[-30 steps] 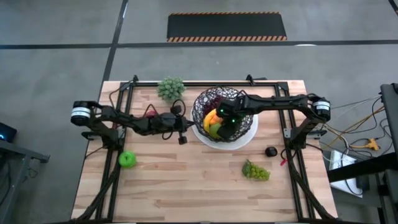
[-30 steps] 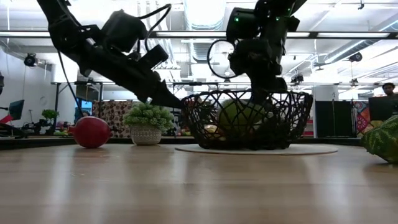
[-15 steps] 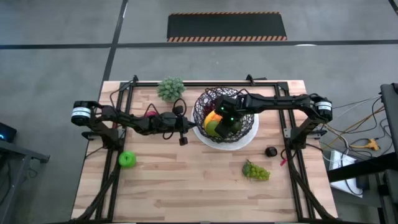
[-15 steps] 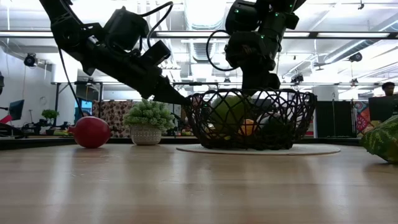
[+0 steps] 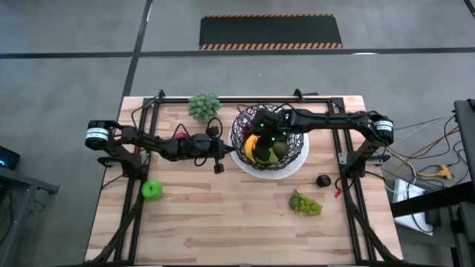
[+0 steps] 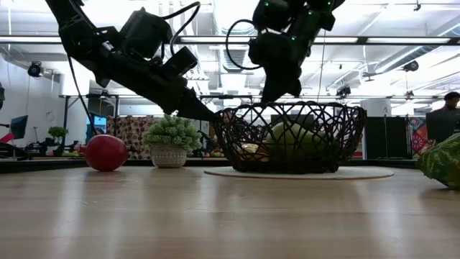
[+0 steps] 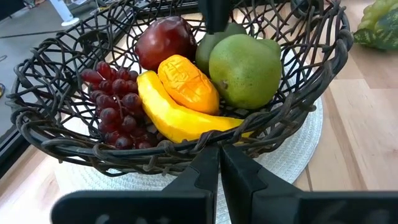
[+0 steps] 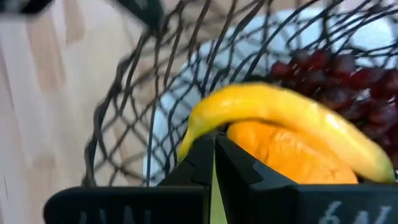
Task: Build produce basket
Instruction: Put the green pear into the black wire basket
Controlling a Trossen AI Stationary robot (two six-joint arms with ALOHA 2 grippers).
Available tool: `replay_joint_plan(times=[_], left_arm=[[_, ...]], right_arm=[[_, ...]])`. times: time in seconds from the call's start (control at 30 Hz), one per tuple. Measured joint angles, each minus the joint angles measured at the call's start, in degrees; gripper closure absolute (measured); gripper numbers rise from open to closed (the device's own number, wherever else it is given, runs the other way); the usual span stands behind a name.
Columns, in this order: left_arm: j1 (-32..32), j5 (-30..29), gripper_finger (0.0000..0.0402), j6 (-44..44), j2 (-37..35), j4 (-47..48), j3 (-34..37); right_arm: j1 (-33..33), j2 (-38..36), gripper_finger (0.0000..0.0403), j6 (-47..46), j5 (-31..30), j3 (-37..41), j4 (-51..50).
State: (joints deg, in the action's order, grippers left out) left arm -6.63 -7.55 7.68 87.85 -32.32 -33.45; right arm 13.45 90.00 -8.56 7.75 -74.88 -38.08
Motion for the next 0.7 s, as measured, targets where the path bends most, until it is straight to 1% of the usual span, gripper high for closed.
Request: replay_joint_plan(times=[0.17,0.27,0.47,0.7], left_arm=[[0.03,0.00,0.0400,0.00,0.00,0.14,0.02],[0.04,0.00,0.0400,0.02,0.00,0.18,0.04],[0.04,-0.02,0.0400,0.02,0.00,0.23,0.04],[0.02,0.03,0.0400,0.02,0.00,0.28,0.09]], right_arm=[[-0.02,0.09,0.0394,4.43,1.95,0.06,-4.32],[-0.02,-0.20,0.0394,7.78,4.56,0.06,-6.42],[0.20,2.08,0.0394,8.20,3.66,0.35,-7.14],[0.75,5.32,0.0394,7.62,3.78,0.12,-5.59]])
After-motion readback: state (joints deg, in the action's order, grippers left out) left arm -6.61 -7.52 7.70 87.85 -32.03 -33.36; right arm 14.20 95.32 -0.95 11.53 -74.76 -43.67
